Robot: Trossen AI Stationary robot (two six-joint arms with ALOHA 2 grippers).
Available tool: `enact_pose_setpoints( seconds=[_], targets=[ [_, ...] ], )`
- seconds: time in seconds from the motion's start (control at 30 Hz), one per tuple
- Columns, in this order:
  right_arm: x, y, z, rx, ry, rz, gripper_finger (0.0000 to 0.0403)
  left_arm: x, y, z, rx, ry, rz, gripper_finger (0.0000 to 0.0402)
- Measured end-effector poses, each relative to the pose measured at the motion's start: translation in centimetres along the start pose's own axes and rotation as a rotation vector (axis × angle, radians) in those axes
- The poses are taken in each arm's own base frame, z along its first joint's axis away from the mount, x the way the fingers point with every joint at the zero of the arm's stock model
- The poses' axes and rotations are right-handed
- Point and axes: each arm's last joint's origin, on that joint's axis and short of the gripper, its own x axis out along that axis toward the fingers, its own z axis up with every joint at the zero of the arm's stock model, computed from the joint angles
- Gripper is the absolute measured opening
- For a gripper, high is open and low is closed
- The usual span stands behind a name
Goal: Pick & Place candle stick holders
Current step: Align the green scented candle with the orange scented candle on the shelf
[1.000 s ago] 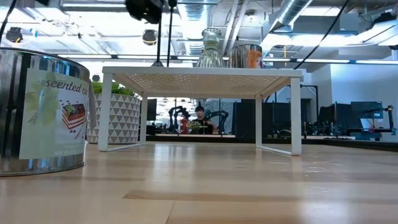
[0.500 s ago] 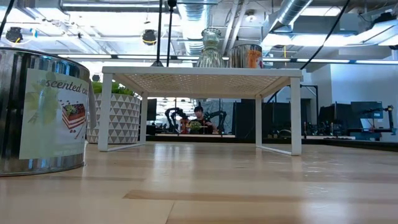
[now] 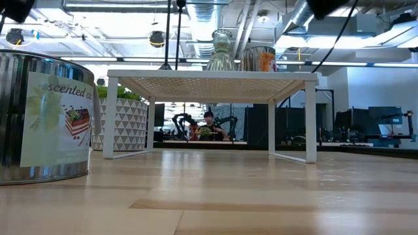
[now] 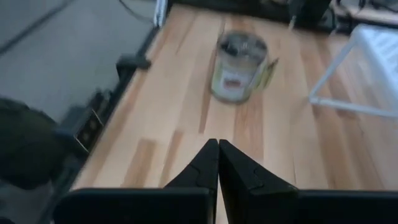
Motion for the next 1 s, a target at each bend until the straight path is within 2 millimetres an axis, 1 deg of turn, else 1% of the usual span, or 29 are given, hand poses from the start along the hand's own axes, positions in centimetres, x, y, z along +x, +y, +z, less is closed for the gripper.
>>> enact_pose_setpoints(
  seconds=[0.1, 0.23, 0.43, 0.53, 0.63, 0.7, 0.8, 0.9, 1.0],
  targets=[
    [1.1, 0.1, -0.8, -0.009, 0.026, -0.01, 0.0003, -0.4, 0.2, -0.9, -0.061, -0.005, 0.062, 0.0004],
    [2.0, 0.1, -1.4, -0.018, 0.053, -0.022, 0.0003, -0.3, 0.9, -1.7, -0.146, -0.011, 0.127, 0.0003],
    [1.6, 0.4, -1.2, -0.03, 0.051, 0.011, 0.0003, 0.3, 2.0, -2.7, -0.279, 0.003, 0.16, 0.0003],
    [1.2, 0.7, -0.9, -0.055, 0.03, 0.026, 0.0003, 1.0, 2.3, -3.2, -0.322, 0.025, 0.168, 0.0003],
    [0.9, 1.0, -1.1, -0.085, 0.038, 0.036, 0.0003, 2.1, 2.6, -4.2, -0.37, 0.051, 0.191, 0.0003],
    [0.8, 1.2, -1.0, -0.085, 0.029, 0.04, 0.0003, 2.8, 2.7, -4.7, -0.419, 0.057, 0.201, 0.0003],
    [0.8, 1.1, -1.0, -0.086, 0.031, 0.04, 0.0003, 3.5, 2.7, -5.4, -0.449, 0.054, 0.215, 0.0003],
    [0.8, 1.1, -1.0, -0.085, 0.03, 0.039, 0.0003, 3.8, 2.4, -5.3, -0.441, 0.03, 0.186, 0.0003],
    [0.8, 1.1, -1.0, -0.084, 0.03, 0.038, 0.0003, 3.8, 2.1, -4.6, -0.383, -0.012, 0.139, 0.0003]
  ],
)
